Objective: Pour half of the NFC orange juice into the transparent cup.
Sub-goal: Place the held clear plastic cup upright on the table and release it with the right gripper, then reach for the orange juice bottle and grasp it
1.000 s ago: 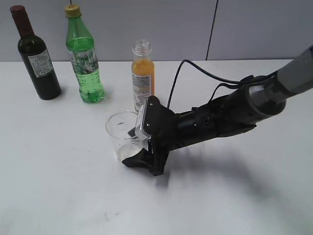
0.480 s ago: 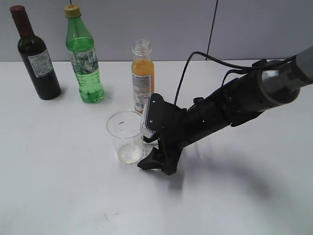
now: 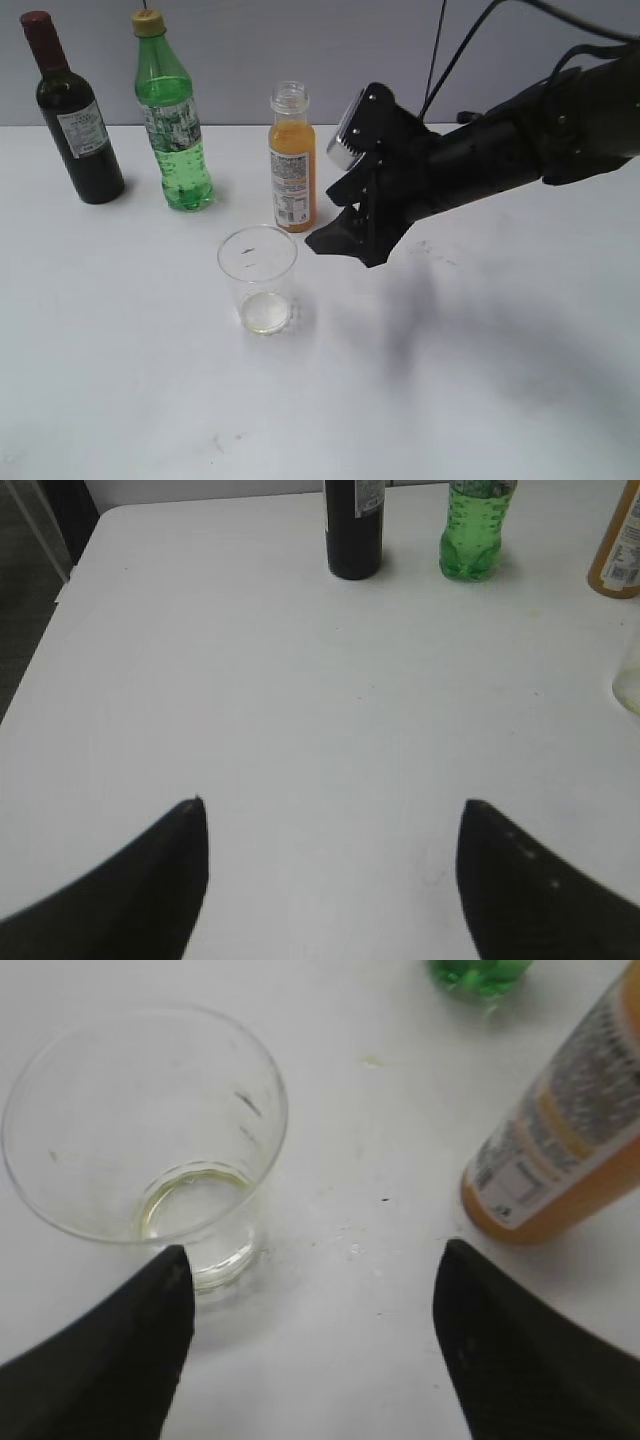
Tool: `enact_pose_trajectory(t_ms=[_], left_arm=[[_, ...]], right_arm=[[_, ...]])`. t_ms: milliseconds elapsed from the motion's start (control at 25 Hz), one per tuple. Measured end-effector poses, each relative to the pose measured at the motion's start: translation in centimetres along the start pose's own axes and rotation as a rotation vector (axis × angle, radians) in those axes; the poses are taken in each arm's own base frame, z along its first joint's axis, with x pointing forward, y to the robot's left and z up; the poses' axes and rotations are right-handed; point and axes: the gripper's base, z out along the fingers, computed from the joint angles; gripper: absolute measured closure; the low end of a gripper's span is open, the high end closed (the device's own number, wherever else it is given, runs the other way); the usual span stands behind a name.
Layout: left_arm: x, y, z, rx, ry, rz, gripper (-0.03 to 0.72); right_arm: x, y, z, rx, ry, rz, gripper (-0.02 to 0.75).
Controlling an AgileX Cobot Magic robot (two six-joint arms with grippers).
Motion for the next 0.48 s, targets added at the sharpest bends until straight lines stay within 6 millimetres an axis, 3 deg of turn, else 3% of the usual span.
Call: enact_pose_trajectory(t_ms=[280, 480], left_arm=[[0.0, 0.0, 0.0, 0.000, 0.000, 0.000, 0.101], [0.0, 0.0, 0.0, 0.000, 0.000, 0.000, 0.101]], right_arm=[[-0.1, -1.9, -6.2, 0.217, -0.016, 0.023, 0.165], [-1.0, -4.0, -10.2, 0.562, 0.052, 0.001, 0.165]])
